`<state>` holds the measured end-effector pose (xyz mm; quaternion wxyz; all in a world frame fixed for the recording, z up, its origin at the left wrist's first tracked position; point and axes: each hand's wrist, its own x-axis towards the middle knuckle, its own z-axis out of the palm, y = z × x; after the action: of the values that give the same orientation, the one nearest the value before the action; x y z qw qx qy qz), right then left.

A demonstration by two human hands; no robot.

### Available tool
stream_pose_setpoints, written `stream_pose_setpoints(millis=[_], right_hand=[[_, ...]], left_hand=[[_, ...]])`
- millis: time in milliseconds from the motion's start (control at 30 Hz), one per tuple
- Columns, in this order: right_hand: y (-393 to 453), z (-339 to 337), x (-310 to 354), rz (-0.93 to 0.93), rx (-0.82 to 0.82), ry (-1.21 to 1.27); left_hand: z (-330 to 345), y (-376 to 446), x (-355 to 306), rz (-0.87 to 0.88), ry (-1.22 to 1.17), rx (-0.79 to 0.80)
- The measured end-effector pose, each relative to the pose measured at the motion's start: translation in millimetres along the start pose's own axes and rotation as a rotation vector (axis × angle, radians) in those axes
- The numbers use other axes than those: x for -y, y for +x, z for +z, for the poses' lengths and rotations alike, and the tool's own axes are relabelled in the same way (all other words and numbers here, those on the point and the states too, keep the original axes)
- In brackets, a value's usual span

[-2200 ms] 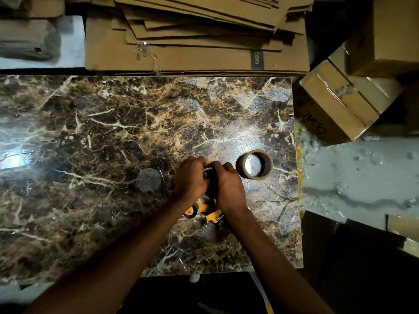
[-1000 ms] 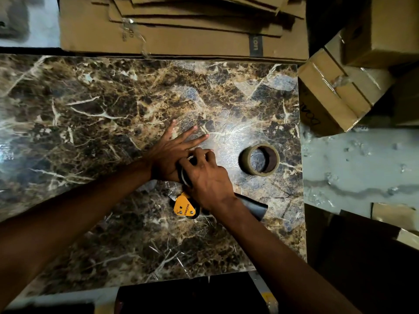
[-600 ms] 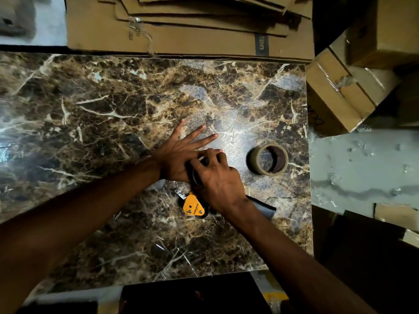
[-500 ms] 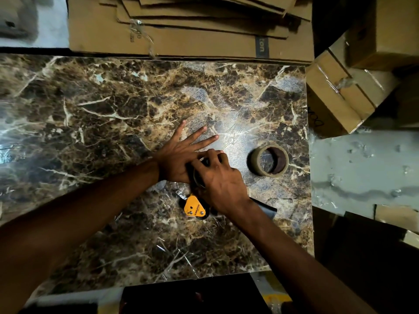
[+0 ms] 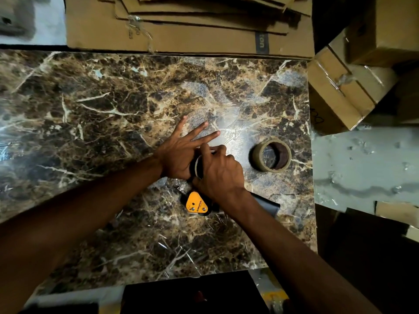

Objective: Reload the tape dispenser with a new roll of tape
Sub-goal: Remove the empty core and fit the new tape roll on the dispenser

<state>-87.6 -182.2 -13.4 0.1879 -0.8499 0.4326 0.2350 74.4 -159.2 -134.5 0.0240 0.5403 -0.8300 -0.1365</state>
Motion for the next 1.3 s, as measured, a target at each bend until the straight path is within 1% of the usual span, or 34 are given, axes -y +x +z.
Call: stream_pose_setpoints(millis=[133, 433, 567, 767, 833, 1067, 1300], right_hand=[[-1, 0, -3, -0.028, -0.017, -0.018], [-8, 7, -16, -0.062, -0.086, 0.024], [-3, 8, -12, -0.047, -0.079, 0.066], [2, 7, -10, -0.049, -0.035, 0.120], [1, 8, -11, -0.057, -0.036, 0.129], [-2, 8, -12, -0.060, -0.048, 0.145], [-7, 5, -10, -0.063, -0.053, 0.149]], left_hand=[[4, -1, 0, 0.008, 0.036, -0.013], [-3, -2, -1, 0.017, 0.083, 0.038], [-5, -2, -1, 0.009, 0.089, 0.085], [-4, -1, -1, 0.021, 0.069, 0.036], [-4, -1, -2, 0.016, 0.064, 0.020], [-3, 0, -2, 0.007, 0.074, 0.039], [-2, -1, -2, 0.018, 0.087, -0.005]])
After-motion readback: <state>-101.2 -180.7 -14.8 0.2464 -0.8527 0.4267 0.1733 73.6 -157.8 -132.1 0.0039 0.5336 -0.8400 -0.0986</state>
